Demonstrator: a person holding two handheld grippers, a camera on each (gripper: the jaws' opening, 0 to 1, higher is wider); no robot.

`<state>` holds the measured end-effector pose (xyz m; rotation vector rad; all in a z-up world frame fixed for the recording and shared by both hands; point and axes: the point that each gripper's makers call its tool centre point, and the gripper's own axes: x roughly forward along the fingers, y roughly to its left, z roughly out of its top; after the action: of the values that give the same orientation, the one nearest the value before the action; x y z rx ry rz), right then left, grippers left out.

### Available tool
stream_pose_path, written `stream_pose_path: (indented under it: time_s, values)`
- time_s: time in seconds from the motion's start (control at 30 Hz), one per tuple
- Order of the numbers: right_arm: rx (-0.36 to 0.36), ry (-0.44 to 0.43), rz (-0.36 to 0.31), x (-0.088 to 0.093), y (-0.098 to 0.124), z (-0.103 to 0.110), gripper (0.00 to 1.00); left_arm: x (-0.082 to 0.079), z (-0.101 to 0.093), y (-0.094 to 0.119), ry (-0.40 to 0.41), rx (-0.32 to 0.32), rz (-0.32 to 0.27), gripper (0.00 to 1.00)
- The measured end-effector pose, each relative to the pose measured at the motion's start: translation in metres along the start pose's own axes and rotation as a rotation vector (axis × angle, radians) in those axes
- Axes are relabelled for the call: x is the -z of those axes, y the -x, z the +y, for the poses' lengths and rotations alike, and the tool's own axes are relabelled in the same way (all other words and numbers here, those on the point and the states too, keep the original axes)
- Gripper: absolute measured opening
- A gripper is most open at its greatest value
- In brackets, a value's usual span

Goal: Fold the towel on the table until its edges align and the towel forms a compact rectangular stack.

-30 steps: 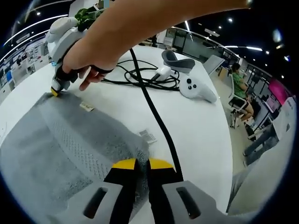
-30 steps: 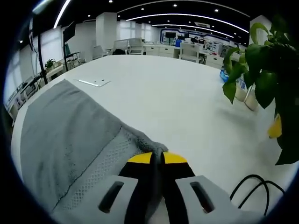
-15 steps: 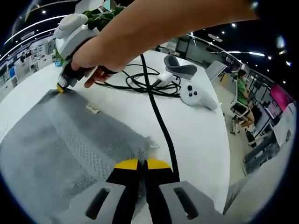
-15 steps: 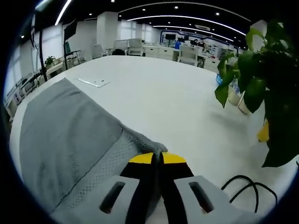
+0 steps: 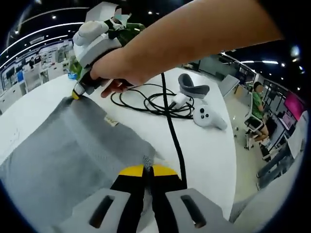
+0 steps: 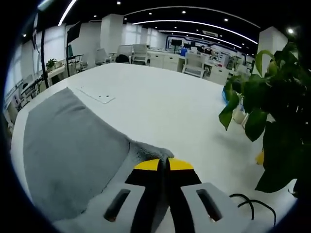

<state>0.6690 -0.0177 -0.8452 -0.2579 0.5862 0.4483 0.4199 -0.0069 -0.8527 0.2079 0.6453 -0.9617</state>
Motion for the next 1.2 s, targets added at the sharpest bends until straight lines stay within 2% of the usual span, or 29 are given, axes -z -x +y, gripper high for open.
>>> stream_pose_path:
  time_s: [0.23, 0.27, 0.3, 0.33, 0.43, 0.5, 0.67, 0.9, 1.13, 1.2]
  values:
    - [0.004, 0.006, -0.019, -0.023, 0.010, 0.007, 0.02, -0.011, 0.012, 0.023, -0.015, -0.031, -0.030, 0.03]
    - [0.007, -0.008, -0.024, -0.025, 0.012, 0.007, 0.02, -0.012, 0.013, 0.028, -0.016, -0.033, -0.033, 0.03]
    - [0.011, -0.073, -0.035, -0.028, 0.013, 0.008, 0.02, -0.013, 0.014, 0.030, -0.017, -0.035, -0.036, 0.03]
    - [0.012, -0.086, -0.037, -0.029, 0.014, 0.008, 0.02, -0.014, 0.016, 0.035, -0.020, -0.040, -0.041, 0.03]
    - [0.020, -0.069, -0.034, -0.035, 0.018, 0.010, 0.02, -0.013, 0.018, 0.045, -0.029, -0.039, -0.039, 0.03]
    - [0.022, -0.058, -0.036, -0.042, 0.021, 0.014, 0.02, -0.013, 0.020, 0.053, -0.061, -0.048, -0.036, 0.03]
    - [0.024, -0.049, -0.055, -0.061, 0.027, 0.022, 0.02, -0.015, 0.027, 0.069, -0.072, -0.066, -0.048, 0.03]
    - [0.018, -0.033, -0.082, -0.087, 0.039, 0.039, 0.02, -0.026, 0.041, 0.098, -0.048, -0.094, -0.099, 0.03]
    - [0.013, -0.054, -0.097, -0.108, 0.047, 0.052, 0.02, -0.028, 0.055, 0.128, -0.061, -0.129, -0.121, 0.03]
    - [0.010, -0.055, -0.097, -0.114, 0.048, 0.057, 0.02, -0.030, 0.059, 0.137, -0.038, -0.133, -0.143, 0.03]
